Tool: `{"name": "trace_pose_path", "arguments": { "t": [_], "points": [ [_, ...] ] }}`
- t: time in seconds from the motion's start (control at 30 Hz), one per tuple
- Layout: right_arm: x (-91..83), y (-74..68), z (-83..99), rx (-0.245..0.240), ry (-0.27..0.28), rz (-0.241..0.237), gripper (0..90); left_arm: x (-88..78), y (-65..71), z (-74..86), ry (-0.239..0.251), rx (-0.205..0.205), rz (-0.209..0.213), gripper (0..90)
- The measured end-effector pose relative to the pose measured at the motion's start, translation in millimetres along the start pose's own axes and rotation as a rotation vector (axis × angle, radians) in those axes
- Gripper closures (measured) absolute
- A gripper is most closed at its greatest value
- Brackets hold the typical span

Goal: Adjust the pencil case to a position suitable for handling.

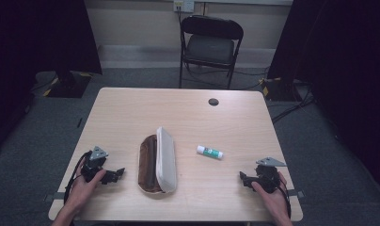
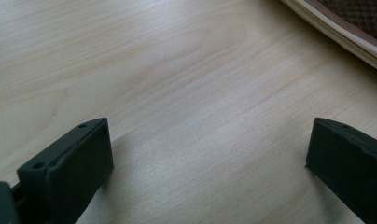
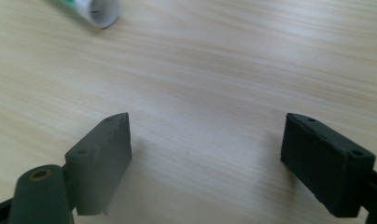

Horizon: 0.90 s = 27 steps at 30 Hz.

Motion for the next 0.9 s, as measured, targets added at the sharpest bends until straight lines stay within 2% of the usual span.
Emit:
{"name": "trace_pose_path", "arguments": {
  "t": [0.03,0.1,0.23,0.3,0.37,0.43,0.53,0.63,0.7,0.77,0.87,0.9],
  "points": [
    [-1.0,-1.4,0.1,-0.004,-0.006,-0.006,18.6,0.0,0.0,0.0,0.0,0.0,0.0,0.0],
    [-4.7,-7.0,-0.2,-0.02,-0.023,-0.049,24.1,0.0,0.0,0.0,0.0,0.0,0.0,0.0],
    [-15.7,-19.8,-0.5,-0.049,-0.022,-0.095,27.3,0.0,0.0,0.0,0.0,0.0,0.0,0.0],
    [-21.3,-29.4,-2.7,-0.061,-0.006,-0.125,30.5,0.1,0.0,0.0,0.001,0.0,0.0,0.0],
    [-22.4,-31.8,-4.0,-0.064,0.001,-0.13,30.5,0.1,0.0,-0.1,0.0,0.0,0.0,0.0],
    [-26.0,-43.9,-11.1,-0.09,0.033,-0.168,33.1,0.1,0.0,0.0,0.0,0.0,0.001,0.0],
    [-27.0,-50.7,-13.9,-0.103,0.038,-0.182,35.8,0.1,0.0,0.0,0.0,0.0,0.0,0.0],
    [-29.0,-68.4,-19.0,-0.147,0.064,-0.229,39.4,0.0,0.0,0.0,0.0,0.0,0.0,0.0],
    [-28.8,-70.2,-19.4,-0.153,0.067,-0.236,39.3,0.1,0.1,-0.1,0.001,-0.001,0.001,0.0],
    [-26.4,-81.0,-22.8,-0.19,0.066,-0.275,38.7,0.0,0.0,0.0,0.0,0.0,0.0,0.0],
    [-21.9,-98.5,-29.9,-0.219,0.064,-0.321,39.0,-0.4,-0.3,0.3,-0.004,0.006,-0.002,0.0],
    [-21.8,-111.1,-34.1,-0.247,0.073,-0.339,39.0,-0.3,-0.1,0.2,-0.003,0.003,-0.001,0.0]
  ]
}}
Point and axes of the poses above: each handheld gripper's, and its own axes: x roughly forward along the jaws, z roughly out of its underside, y roughly to its right, the point moved 6 cm from there along x, roughly forward along the jaws, and after that the axes turned 3 degrees about -y, right-handed, at the moved point
